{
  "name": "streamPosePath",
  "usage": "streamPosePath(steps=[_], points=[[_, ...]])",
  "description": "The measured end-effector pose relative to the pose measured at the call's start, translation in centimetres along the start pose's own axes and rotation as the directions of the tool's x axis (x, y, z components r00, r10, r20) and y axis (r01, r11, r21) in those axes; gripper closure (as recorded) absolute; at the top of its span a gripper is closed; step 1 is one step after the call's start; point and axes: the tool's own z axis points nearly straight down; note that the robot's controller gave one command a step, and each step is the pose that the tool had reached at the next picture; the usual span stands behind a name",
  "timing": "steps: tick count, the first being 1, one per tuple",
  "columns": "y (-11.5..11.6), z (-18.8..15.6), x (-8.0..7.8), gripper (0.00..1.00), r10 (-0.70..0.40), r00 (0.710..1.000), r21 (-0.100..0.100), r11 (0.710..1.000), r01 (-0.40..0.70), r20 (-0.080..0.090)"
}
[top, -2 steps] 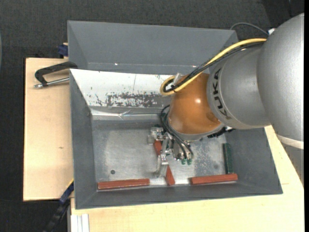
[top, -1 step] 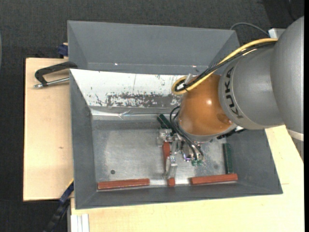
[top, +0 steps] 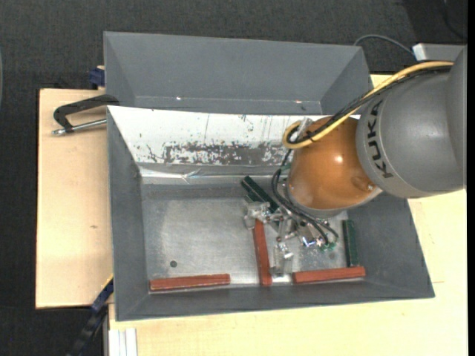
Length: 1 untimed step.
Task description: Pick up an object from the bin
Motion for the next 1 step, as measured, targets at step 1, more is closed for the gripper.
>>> streamPosePath(steps=[1], points=[[-3.26,0.54,0.62,0.0,0.127,0.992,0.0,0.992,-0.127,0.0]])
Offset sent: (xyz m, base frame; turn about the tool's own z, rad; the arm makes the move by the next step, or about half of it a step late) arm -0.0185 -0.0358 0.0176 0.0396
